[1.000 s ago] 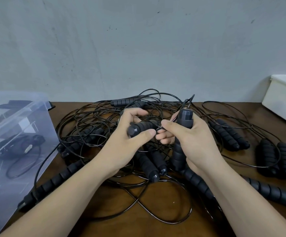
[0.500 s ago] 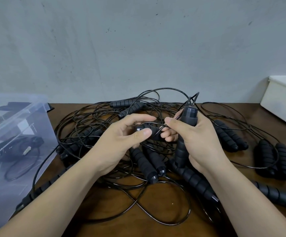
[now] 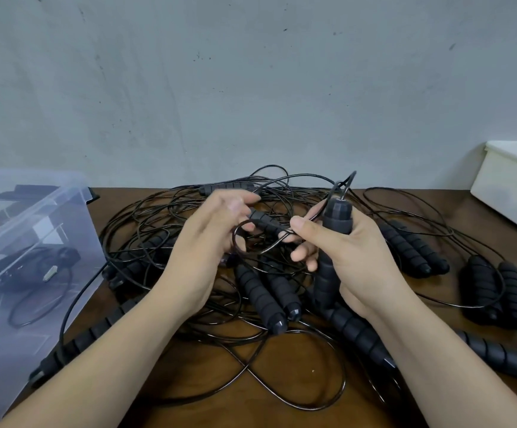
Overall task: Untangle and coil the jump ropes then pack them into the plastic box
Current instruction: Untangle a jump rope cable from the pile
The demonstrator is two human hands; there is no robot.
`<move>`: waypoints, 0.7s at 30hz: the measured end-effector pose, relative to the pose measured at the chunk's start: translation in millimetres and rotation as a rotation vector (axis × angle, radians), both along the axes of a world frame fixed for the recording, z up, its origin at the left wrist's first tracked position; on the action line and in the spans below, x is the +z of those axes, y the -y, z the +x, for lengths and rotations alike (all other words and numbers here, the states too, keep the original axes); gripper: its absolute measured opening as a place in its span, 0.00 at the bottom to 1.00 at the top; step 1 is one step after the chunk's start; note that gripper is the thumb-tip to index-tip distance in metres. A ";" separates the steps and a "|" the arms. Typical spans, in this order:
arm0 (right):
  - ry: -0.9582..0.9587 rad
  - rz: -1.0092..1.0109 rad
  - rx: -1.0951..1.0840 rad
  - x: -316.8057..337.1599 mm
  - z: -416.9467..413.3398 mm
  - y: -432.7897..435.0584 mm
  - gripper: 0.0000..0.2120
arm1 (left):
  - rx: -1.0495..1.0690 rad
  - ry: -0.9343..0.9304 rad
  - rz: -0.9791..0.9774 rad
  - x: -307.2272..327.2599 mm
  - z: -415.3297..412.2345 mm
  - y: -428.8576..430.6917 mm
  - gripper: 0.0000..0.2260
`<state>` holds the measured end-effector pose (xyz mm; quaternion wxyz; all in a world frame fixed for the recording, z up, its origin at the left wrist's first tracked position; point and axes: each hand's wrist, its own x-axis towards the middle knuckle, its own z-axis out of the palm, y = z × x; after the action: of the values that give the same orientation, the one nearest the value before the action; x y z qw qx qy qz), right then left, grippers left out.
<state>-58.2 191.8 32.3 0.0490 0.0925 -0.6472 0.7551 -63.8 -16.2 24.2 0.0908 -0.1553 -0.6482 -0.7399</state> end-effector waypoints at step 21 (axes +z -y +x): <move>-0.007 0.398 0.311 21.4 6.9 -11.1 0.10 | -0.127 -0.007 -0.540 78.2 -10.5 -34.3 0.17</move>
<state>-51.3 203.0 53.7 -0.0845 0.2015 -0.7610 0.6109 -74.4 18.1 102.4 0.0019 -0.2167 -0.8106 -0.5440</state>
